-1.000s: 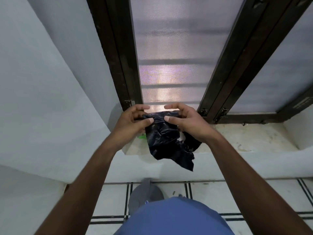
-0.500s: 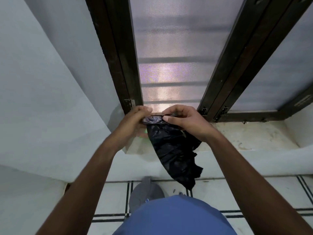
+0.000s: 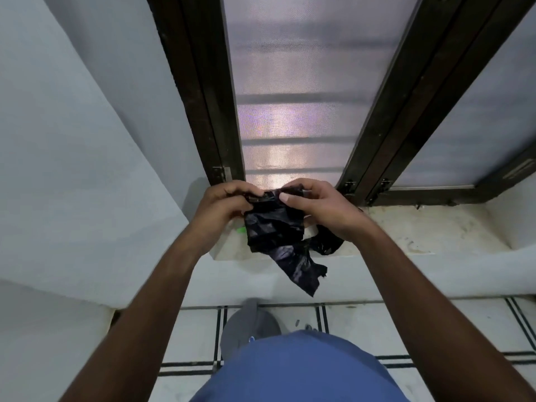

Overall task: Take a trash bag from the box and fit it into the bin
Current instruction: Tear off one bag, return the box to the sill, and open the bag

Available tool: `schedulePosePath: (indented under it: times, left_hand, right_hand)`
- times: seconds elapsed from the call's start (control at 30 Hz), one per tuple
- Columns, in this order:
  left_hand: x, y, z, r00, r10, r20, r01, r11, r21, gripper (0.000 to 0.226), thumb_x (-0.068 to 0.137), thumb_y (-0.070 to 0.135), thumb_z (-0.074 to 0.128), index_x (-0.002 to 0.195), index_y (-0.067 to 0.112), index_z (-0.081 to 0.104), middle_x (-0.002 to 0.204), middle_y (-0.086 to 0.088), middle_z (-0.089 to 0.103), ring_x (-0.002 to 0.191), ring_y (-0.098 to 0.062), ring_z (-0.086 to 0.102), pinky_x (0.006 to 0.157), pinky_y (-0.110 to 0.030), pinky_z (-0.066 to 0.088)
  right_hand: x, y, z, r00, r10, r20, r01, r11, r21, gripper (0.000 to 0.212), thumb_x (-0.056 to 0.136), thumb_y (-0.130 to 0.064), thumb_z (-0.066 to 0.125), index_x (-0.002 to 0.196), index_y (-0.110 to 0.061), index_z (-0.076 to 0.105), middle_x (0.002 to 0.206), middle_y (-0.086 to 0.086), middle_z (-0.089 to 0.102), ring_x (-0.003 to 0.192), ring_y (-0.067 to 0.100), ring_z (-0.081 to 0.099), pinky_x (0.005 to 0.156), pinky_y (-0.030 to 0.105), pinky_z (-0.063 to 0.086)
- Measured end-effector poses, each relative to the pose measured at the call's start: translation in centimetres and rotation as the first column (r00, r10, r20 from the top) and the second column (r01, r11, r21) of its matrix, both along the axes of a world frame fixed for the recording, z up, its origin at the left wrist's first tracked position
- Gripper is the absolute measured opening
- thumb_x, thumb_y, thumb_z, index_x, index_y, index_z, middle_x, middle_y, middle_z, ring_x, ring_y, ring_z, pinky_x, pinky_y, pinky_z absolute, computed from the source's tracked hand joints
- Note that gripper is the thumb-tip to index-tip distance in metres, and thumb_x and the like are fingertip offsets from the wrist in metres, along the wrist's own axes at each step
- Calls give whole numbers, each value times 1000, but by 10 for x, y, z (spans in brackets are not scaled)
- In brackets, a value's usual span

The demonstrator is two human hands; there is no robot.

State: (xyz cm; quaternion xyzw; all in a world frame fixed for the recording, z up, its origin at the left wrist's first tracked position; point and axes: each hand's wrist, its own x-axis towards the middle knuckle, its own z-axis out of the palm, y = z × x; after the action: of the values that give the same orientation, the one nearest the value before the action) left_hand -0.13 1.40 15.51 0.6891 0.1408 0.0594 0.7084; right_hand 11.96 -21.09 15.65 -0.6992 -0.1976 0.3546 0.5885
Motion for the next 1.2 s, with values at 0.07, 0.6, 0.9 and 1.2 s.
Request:
schedulePosePath:
  times: [0.07,0.6,0.9,1.2]
  left_hand:
    - [2,0,6,988,-7,-154,-6,996,-84,37,79,23,66,116,19,74,108,0,74,101,-21,70,74,-31,59]
    - [-9,-8,8,994,-14,-104,11,999,-30,35,102,-19,51,116,2,75,102,-15,82,81,-23,83,74,-28,67]
    - [-12,-8,13,924,-189,-331,131,973,-189,41,105,44,66,136,17,69,121,-17,81,101,-41,81,81,-41,68]
    - [-13,-15,6,997,47,-60,-43,997,70,24,95,-8,75,116,3,81,94,1,85,89,-12,82,73,-19,62]
  right_hand:
    - [-1,1,-1,999,-9,-34,11,998,58,13,106,-15,77,119,-12,76,105,6,82,95,24,77,79,37,65]
    - [-7,3,2,999,-15,-44,15,1000,18,28,111,-36,70,122,-12,79,100,5,85,81,21,82,73,36,66]
    - [-9,-1,3,999,-52,7,51,992,114,14,103,-4,77,117,-3,76,98,3,83,90,16,82,69,26,65]
    - [-10,-8,0,997,16,-81,-17,1000,-23,34,107,-35,76,133,-12,75,104,0,83,90,13,79,68,22,57]
